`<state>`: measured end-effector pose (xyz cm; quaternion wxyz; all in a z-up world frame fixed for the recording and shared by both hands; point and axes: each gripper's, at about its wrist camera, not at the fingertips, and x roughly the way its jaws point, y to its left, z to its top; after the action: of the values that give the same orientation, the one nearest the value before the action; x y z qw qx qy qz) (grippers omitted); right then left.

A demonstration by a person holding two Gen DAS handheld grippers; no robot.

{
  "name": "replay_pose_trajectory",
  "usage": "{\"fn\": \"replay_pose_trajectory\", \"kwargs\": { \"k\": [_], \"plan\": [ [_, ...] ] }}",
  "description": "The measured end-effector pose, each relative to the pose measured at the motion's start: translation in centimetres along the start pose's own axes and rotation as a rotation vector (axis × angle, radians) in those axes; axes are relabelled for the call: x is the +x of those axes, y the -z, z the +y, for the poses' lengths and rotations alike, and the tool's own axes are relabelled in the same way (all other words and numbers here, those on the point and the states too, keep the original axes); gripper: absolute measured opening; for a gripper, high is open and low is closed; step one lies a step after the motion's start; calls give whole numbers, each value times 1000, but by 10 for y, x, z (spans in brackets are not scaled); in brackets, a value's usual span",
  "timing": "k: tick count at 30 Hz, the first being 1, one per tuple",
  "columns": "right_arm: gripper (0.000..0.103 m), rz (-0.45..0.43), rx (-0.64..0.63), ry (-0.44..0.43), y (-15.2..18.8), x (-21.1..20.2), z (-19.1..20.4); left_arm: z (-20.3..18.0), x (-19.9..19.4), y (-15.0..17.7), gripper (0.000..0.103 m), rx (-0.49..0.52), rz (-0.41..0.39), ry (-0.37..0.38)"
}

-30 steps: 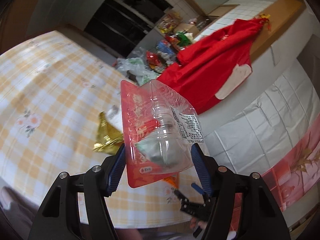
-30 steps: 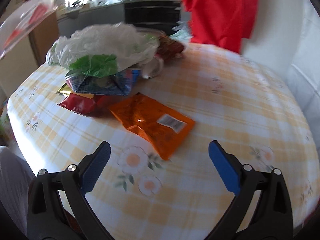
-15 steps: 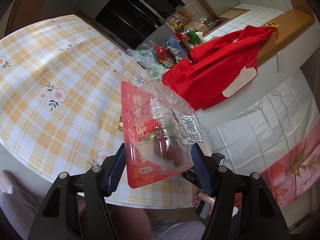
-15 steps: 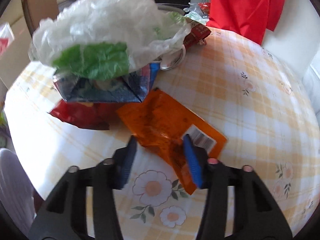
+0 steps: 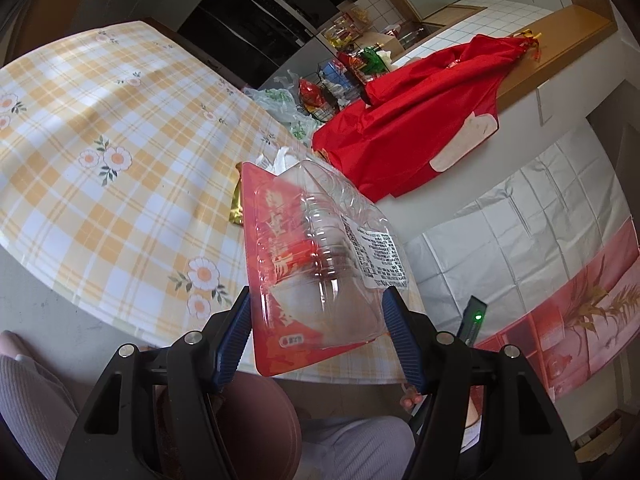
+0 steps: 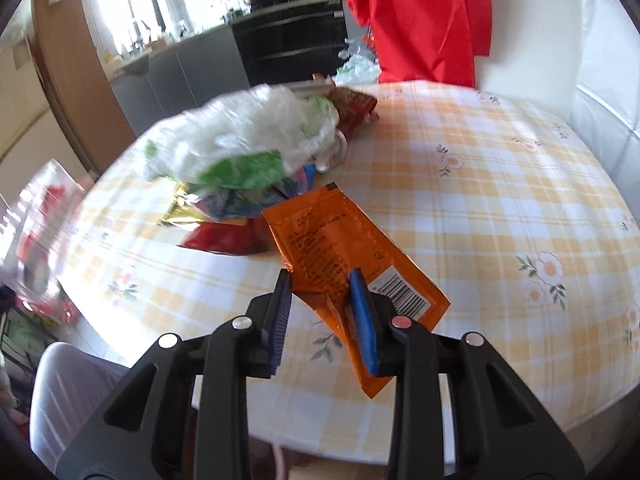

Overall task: Collect trash
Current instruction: 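Carry container and packet over the bin and open both tools to drop them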

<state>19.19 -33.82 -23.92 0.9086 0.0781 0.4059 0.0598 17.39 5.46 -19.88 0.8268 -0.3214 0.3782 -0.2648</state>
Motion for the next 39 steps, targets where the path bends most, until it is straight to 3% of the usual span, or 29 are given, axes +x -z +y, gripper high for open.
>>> {"fn": "replay_pose_trajectory", "kwargs": {
  "k": [16, 25, 29, 33, 39],
  "plan": [
    [32, -194, -54, -76, 34, -120, 63, -8, -5, 85, 63, 93, 159, -66],
    [32, -196, -67, -104, 44, -133, 77, -10, 1, 101, 65, 98, 208, -73],
    [32, -192, -68, -118, 49, -133, 81, -11, -7, 94, 81, 94, 158, -109],
    [32, -187, -79, -134, 56, -132, 88, -19, -24, 84, 97, 153, 56, -208],
    [32, -177, -90, -161, 63, -132, 97, -35, -45, 78, 97, 304, -99, -395]
  ]
}}
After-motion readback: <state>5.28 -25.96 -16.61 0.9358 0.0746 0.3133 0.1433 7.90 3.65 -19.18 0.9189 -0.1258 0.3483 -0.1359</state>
